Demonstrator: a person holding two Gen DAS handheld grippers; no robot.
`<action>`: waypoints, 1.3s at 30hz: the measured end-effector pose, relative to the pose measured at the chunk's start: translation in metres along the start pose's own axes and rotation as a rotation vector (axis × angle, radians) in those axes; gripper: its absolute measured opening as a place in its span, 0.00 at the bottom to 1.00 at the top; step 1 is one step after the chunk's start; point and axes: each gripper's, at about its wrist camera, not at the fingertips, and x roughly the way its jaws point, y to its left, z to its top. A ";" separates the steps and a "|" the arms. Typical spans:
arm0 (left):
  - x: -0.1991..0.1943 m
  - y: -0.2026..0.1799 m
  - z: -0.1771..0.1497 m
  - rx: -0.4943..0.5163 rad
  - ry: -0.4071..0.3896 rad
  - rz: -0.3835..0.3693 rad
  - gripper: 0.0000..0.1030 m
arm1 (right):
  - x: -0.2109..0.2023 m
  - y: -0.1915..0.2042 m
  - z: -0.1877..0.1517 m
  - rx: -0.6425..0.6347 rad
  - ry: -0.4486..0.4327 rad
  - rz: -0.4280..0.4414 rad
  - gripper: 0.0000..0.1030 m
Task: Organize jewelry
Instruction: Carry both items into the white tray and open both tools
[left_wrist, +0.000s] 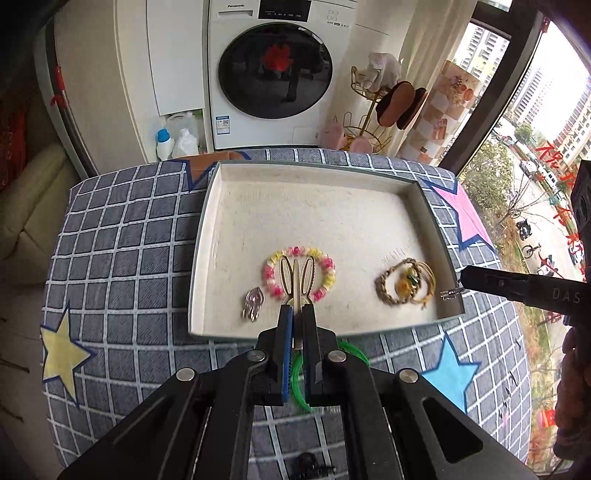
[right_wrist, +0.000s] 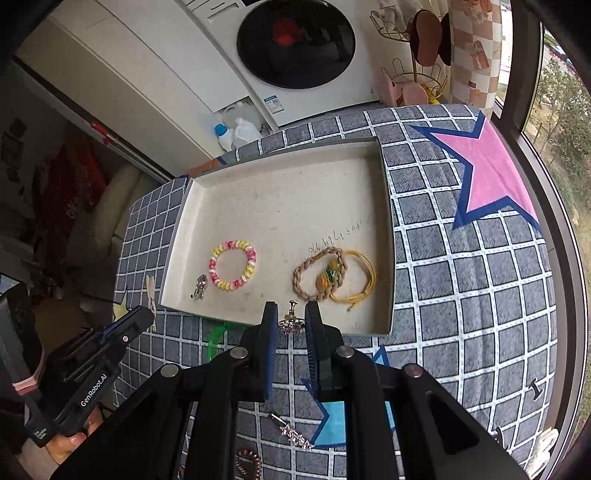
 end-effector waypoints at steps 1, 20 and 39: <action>0.005 0.000 0.003 -0.003 0.003 0.003 0.16 | 0.004 -0.001 0.003 0.003 0.002 0.002 0.16; 0.078 -0.009 0.029 0.047 0.041 0.117 0.16 | 0.071 -0.022 0.040 0.024 0.035 -0.007 0.15; 0.081 -0.021 0.028 0.107 0.052 0.196 0.16 | 0.076 -0.025 0.040 0.002 0.040 0.018 0.53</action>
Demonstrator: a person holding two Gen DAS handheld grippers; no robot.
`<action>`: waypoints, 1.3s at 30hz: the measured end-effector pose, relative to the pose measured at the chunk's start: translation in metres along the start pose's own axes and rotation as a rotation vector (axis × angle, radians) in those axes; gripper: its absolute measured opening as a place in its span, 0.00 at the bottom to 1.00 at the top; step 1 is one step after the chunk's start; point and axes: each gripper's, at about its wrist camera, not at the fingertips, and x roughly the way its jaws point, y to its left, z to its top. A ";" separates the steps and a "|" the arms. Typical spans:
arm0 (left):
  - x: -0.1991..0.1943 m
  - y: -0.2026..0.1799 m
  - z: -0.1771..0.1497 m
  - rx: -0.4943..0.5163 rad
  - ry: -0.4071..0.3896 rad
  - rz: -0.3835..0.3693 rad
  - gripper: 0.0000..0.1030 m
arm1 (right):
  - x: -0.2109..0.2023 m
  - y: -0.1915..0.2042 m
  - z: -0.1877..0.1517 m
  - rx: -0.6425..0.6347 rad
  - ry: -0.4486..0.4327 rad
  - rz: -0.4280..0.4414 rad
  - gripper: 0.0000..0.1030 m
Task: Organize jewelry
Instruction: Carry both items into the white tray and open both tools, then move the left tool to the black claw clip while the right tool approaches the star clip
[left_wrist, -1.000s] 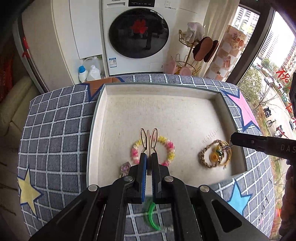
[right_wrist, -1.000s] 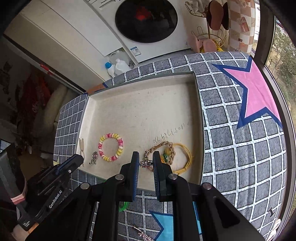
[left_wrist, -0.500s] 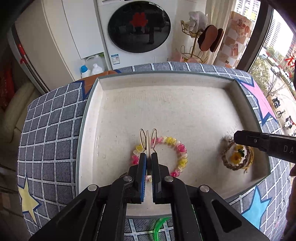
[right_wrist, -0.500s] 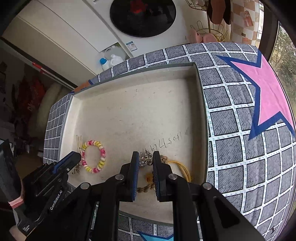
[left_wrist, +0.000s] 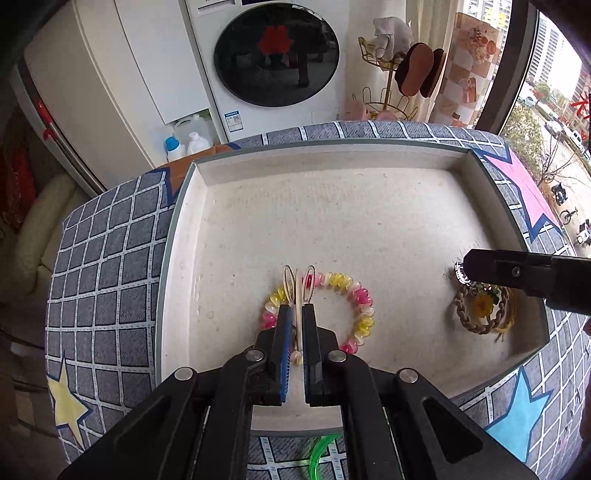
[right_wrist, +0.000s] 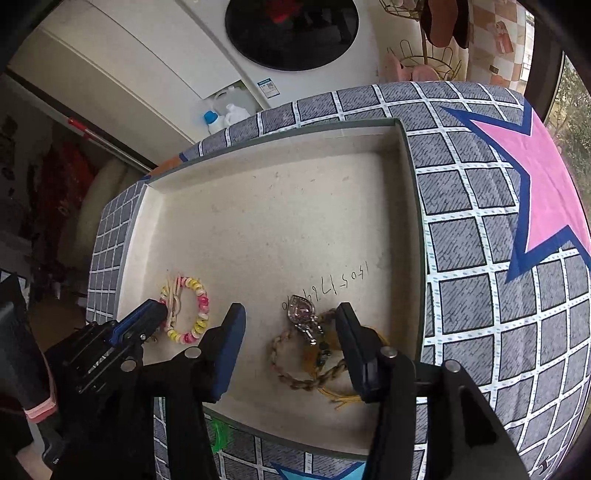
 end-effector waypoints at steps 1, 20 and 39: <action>-0.001 0.000 0.000 0.001 -0.005 0.005 0.16 | -0.004 -0.001 0.000 0.004 -0.005 0.007 0.53; -0.018 0.004 0.006 -0.033 -0.043 -0.001 0.17 | -0.037 -0.006 -0.005 0.099 -0.059 0.111 0.53; -0.040 0.019 -0.009 -0.072 -0.123 0.047 1.00 | -0.061 -0.001 -0.019 0.129 -0.097 0.141 0.83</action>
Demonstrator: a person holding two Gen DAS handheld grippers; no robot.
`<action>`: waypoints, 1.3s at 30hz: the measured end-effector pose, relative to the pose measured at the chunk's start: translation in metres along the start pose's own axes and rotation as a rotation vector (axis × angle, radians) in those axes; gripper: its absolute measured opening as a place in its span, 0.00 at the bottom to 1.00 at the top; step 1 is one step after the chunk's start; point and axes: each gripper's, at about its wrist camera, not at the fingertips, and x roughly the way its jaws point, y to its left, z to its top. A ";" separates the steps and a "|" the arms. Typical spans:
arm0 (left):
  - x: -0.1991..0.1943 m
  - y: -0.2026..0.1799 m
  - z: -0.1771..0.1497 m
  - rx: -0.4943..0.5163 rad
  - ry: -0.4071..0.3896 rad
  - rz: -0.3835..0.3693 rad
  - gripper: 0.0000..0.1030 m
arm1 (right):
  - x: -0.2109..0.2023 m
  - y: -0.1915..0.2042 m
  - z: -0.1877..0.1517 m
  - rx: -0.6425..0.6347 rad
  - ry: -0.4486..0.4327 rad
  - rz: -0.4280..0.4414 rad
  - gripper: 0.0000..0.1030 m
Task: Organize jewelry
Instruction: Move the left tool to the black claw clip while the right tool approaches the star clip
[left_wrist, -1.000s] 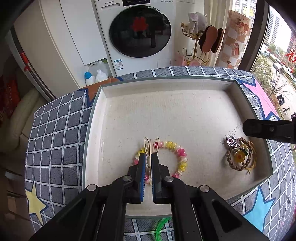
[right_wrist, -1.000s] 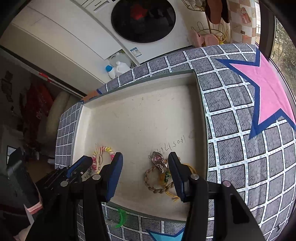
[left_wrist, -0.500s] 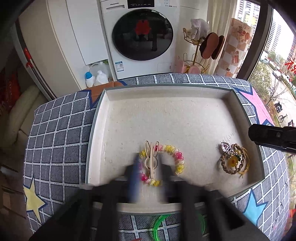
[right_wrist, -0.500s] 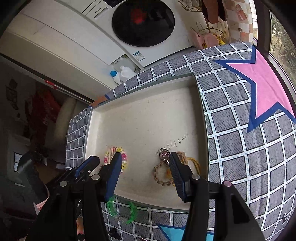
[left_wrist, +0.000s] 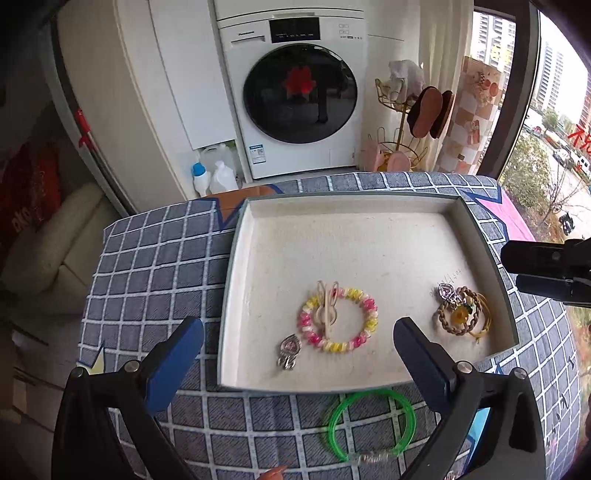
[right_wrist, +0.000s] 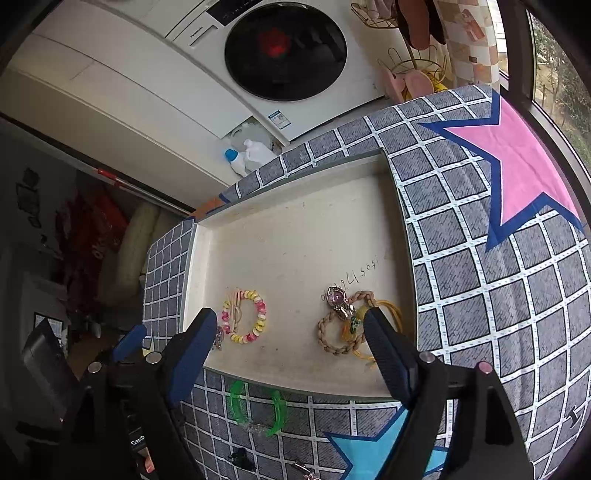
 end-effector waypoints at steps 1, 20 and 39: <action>-0.002 0.002 -0.003 -0.005 0.002 0.000 1.00 | -0.003 0.001 -0.002 -0.002 -0.001 0.005 0.83; -0.065 0.033 -0.121 -0.006 0.124 -0.058 1.00 | -0.027 0.023 -0.086 -0.128 0.107 -0.062 0.83; -0.042 0.019 -0.167 0.099 0.222 -0.082 1.00 | -0.005 0.004 -0.160 -0.246 0.260 -0.275 0.83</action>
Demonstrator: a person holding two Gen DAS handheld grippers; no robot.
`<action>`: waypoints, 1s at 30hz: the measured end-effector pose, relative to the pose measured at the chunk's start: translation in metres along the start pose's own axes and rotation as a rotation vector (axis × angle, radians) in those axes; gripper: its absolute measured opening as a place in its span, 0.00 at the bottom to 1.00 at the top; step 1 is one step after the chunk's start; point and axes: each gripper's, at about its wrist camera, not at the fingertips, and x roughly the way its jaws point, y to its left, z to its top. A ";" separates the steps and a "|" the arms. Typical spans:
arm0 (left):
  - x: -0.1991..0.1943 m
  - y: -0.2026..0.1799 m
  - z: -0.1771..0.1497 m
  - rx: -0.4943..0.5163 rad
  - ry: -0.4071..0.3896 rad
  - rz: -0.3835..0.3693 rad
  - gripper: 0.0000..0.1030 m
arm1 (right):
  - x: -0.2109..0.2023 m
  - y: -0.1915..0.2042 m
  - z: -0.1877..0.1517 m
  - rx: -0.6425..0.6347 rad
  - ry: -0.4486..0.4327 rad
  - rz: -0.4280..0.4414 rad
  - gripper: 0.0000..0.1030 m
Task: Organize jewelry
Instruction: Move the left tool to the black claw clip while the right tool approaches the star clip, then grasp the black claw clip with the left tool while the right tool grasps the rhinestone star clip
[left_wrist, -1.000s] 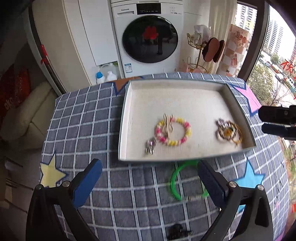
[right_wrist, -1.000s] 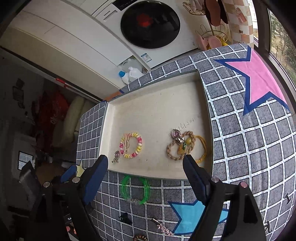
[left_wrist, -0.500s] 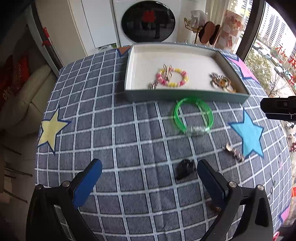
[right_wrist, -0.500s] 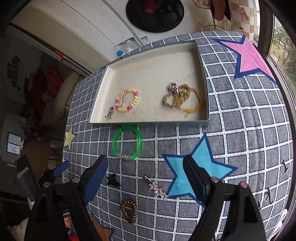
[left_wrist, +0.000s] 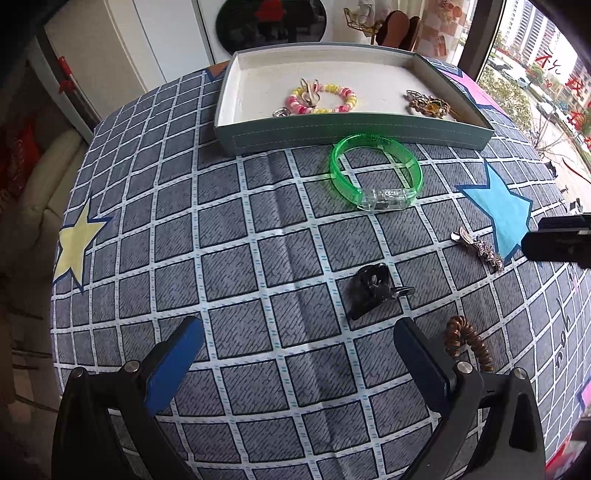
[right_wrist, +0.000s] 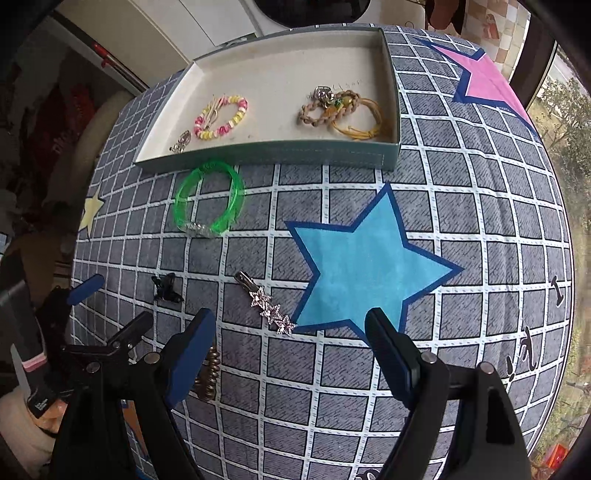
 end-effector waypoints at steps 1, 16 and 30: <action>0.002 0.000 0.002 0.001 0.000 -0.001 1.00 | 0.003 0.001 -0.001 -0.009 0.007 -0.008 0.83; 0.024 -0.007 0.022 -0.014 0.007 0.010 1.00 | 0.031 0.011 0.001 -0.091 0.058 -0.069 0.73; 0.025 -0.015 0.028 -0.020 0.011 -0.028 0.86 | 0.042 0.041 0.009 -0.242 0.029 -0.174 0.57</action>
